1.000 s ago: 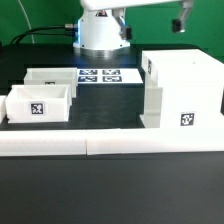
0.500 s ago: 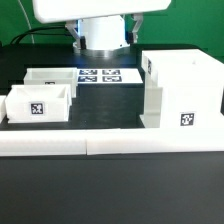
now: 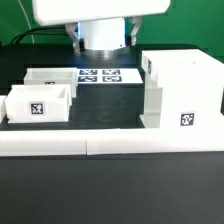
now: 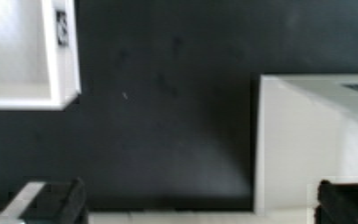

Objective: Assemble drawer

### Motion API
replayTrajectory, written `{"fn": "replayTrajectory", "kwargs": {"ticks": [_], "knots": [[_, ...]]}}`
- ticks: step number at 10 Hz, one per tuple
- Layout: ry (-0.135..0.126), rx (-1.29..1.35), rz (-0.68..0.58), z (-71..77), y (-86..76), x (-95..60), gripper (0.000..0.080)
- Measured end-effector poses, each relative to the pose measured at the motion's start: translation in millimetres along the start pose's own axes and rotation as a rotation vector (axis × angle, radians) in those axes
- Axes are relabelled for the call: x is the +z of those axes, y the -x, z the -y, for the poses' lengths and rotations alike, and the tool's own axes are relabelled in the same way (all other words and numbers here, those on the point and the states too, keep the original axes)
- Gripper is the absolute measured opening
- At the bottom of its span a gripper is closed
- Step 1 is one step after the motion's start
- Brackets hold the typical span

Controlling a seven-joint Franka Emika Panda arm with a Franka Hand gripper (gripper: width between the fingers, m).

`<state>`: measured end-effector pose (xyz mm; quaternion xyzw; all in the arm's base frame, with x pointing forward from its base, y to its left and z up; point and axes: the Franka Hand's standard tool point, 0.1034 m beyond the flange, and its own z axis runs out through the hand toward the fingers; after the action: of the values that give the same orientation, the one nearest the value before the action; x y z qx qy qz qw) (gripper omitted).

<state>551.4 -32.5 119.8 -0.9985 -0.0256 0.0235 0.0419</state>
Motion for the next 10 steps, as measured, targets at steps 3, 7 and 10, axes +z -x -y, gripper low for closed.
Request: {"fn": "replayTrajectory", "kwargs": {"ticks": [3, 7, 10], "knots": [[0.006, 0.006, 0.014, -23.4, 12.4, 14.2, 0.0649], [0.028, 0.052, 0.017, -55.4, 26.1, 61.2, 0.0649], [0.028, 0.051, 0.018, -54.9, 26.1, 61.4, 0.0649]]}}
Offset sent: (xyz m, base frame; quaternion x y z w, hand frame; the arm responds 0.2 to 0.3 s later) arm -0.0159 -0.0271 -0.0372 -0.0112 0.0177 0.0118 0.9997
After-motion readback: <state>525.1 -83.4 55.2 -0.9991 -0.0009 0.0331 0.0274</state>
